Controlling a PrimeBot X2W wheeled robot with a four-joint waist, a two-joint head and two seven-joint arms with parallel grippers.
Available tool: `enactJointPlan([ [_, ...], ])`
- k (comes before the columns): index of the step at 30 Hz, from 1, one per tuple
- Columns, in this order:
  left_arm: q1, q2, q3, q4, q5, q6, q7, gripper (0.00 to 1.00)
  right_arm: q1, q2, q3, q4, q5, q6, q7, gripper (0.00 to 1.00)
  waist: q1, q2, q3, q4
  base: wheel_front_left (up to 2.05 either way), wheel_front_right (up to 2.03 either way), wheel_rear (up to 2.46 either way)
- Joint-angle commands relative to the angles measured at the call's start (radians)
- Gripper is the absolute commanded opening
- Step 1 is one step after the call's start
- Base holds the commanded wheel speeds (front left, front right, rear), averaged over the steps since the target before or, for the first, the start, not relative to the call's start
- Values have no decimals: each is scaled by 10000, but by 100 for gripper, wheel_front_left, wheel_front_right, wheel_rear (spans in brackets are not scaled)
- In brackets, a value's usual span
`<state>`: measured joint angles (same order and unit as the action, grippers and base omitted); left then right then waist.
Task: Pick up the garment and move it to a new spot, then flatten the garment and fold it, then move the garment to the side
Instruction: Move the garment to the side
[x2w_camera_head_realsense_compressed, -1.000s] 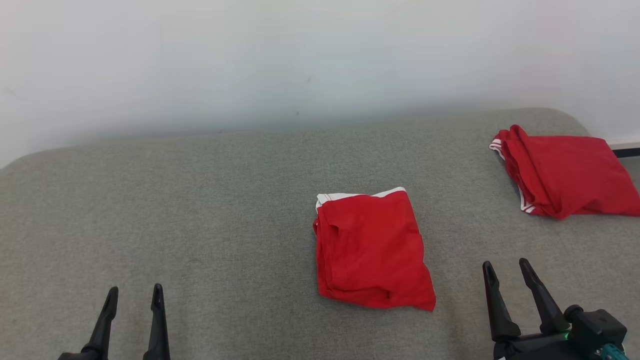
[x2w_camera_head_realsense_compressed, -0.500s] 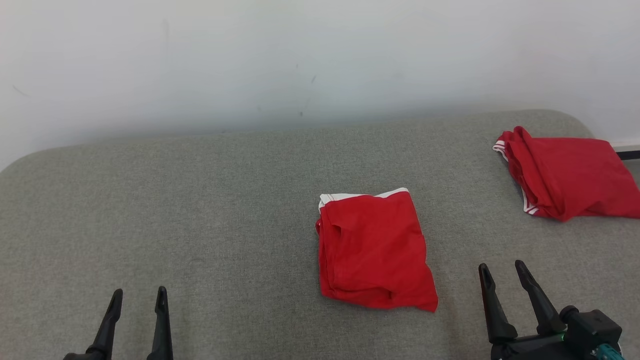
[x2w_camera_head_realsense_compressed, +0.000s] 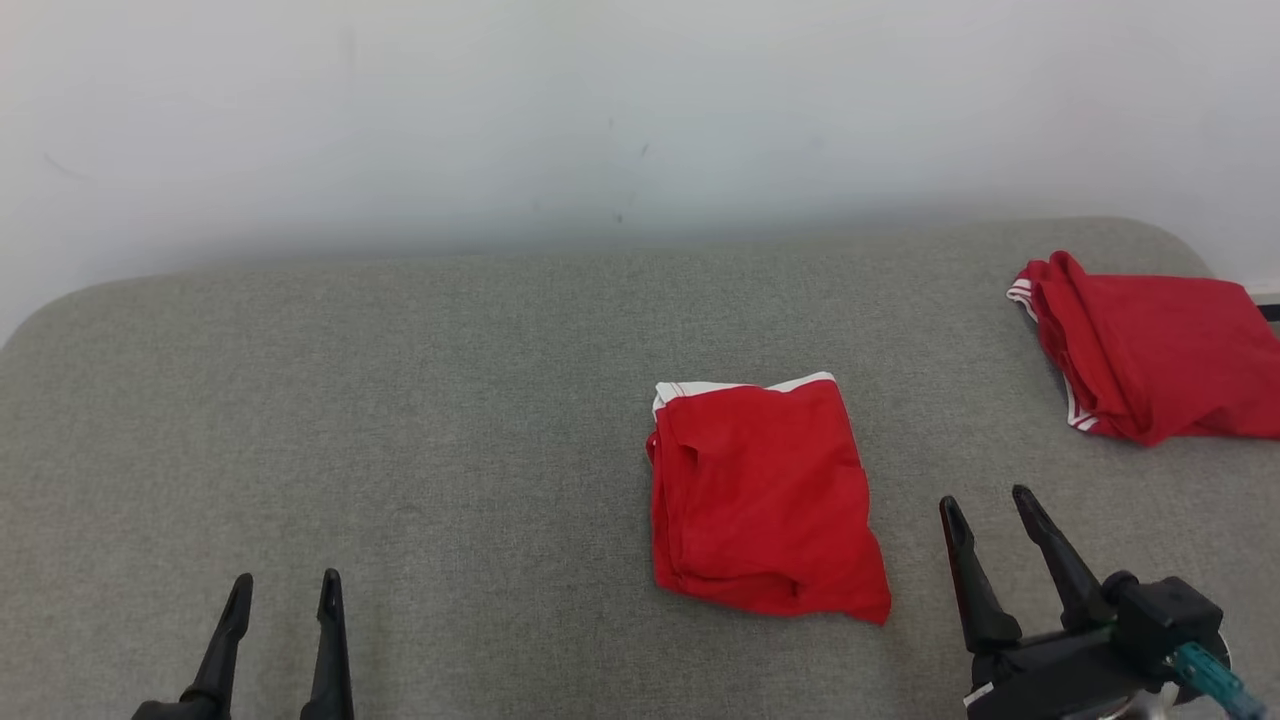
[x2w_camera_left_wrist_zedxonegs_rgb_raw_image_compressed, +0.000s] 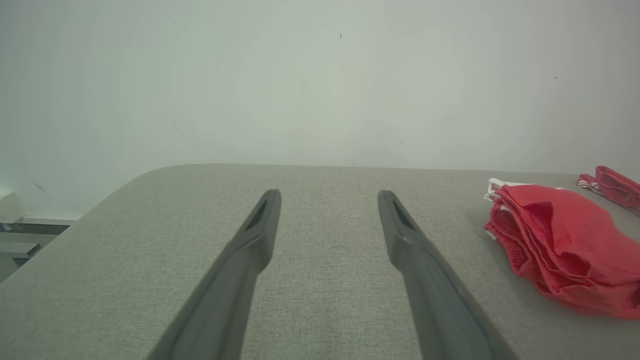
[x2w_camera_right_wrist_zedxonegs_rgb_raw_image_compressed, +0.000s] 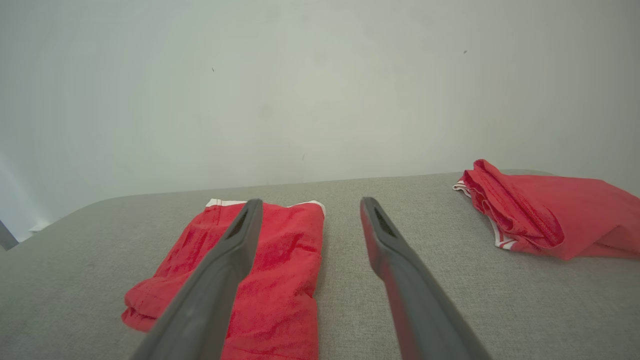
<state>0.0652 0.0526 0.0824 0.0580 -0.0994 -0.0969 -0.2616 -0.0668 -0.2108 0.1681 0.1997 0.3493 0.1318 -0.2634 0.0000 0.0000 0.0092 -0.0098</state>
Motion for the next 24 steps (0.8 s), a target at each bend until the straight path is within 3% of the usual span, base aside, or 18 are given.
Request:
enactJointPlan([
  [1, -118, -8, -18, 18, 72, 37, -36, 100, -267, -165, 94, 258, 73, -29, -10, 100, 0, 0, 75, 75, 0, 0, 0],
  [11, -470, -18, -390, 76, -56, 164, -28, 100, -2728, -843, 1240, 2982, 881, -30, 217, 100, 0, 0, 641, 633, 0, 0, 0],
  [24, -1013, -19, -905, 280, -292, 346, -26, 100, -4444, -748, 2513, 5870, 2009, -30, 244, 100, 0, 0, 1288, 1154, 0, 0, 0],
])
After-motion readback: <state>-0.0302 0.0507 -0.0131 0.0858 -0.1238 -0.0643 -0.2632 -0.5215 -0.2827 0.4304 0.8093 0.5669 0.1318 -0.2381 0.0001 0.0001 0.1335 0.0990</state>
